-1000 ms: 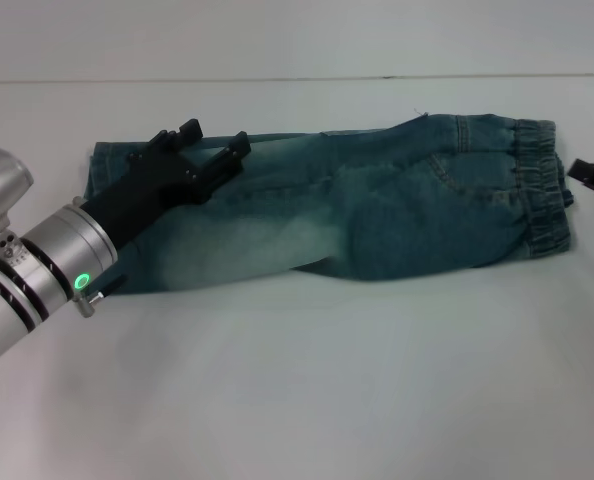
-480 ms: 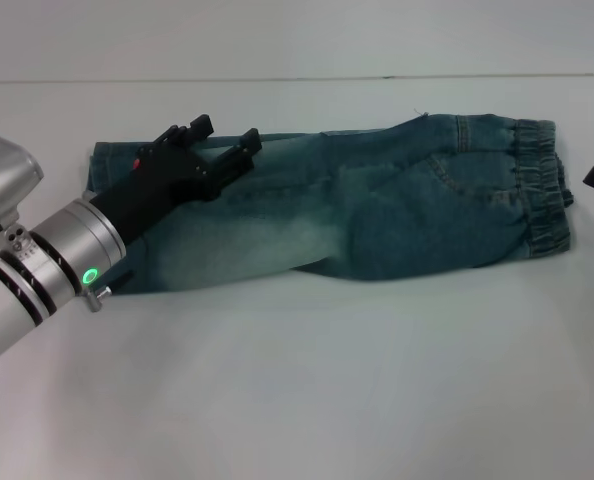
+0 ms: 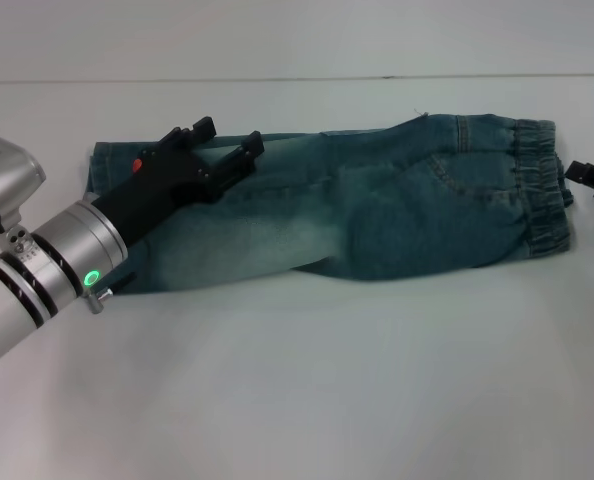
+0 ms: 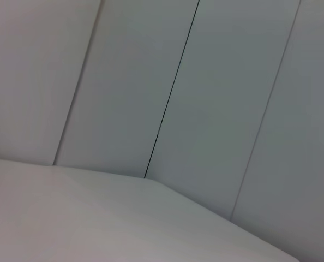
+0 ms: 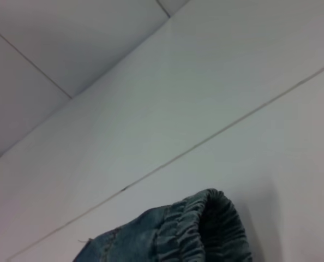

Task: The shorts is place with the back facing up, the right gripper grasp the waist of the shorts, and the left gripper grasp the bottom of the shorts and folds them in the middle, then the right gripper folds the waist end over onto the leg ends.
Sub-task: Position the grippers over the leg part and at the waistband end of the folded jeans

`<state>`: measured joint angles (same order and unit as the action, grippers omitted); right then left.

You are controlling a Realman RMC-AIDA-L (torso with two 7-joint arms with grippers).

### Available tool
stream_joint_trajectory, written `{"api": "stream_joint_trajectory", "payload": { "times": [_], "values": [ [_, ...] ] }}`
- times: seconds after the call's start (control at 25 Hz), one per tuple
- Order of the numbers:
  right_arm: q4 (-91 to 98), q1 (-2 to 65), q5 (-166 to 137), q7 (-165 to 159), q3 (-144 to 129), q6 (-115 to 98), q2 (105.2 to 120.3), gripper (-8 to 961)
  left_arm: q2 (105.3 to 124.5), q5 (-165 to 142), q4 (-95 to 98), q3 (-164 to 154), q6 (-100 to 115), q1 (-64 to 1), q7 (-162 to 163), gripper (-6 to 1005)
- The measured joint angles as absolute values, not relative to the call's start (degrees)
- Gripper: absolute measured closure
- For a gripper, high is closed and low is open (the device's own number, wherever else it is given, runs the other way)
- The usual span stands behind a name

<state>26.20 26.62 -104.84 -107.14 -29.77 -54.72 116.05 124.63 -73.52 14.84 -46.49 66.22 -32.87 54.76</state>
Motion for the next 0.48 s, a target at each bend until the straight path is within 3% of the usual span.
{"api": "stream_joint_trajectory", "payload": {
  "times": [0.48],
  "values": [
    [23.8,28.9,-104.9,-107.9,-32.3,-51.7,115.41,199,124.63,-73.7,14.8,-46.6,66.8,-33.2,54.8,217]
  ]
}}
